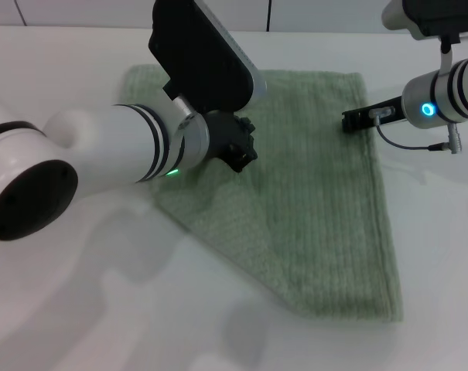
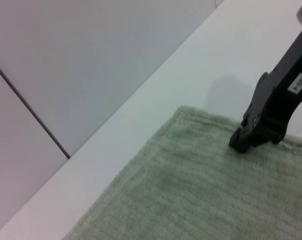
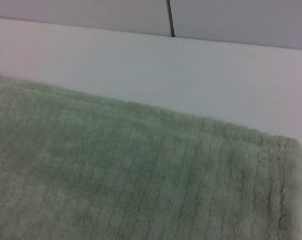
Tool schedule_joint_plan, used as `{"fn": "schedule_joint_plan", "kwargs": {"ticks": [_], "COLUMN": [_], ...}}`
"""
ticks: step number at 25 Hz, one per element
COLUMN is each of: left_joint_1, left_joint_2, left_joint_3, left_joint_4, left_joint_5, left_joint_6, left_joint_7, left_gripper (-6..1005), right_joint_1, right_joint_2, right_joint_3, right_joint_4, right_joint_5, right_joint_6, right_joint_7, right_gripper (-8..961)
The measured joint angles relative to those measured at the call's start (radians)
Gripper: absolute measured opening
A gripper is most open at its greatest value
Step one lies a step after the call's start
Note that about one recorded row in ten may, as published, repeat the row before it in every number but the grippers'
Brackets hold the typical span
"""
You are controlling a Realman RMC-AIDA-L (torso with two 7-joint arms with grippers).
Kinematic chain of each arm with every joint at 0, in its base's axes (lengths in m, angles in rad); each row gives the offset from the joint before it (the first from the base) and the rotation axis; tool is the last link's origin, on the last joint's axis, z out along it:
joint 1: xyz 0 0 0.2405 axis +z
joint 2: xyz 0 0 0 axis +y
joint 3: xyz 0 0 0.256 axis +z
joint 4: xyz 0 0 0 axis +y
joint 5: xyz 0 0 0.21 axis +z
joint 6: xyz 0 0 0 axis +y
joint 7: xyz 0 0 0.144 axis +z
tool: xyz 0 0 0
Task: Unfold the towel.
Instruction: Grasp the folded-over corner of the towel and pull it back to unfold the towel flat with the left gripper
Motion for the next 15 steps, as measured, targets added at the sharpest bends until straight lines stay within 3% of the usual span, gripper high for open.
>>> {"fn": "schedule_joint_plan", "kwargs": {"ticks": [15], "left_joint_1": [0.041], "left_joint_2": [0.002], "left_joint_3": [-0.006], "left_joint_4": [-0.053], "left_joint_5": [0.016], "left_joint_6": [-0.058], "left_joint_7": [-0.026], "left_gripper": [22], "right_joint_1": [-0.006], "right_joint_2": [0.000], "right_joint_3": [0.000], "right_joint_4": [-0.001], "right_joint_5": [0.000], "right_joint_6": [-0.003], "right_joint_7": [0.000], "right_gripper": [1]}}
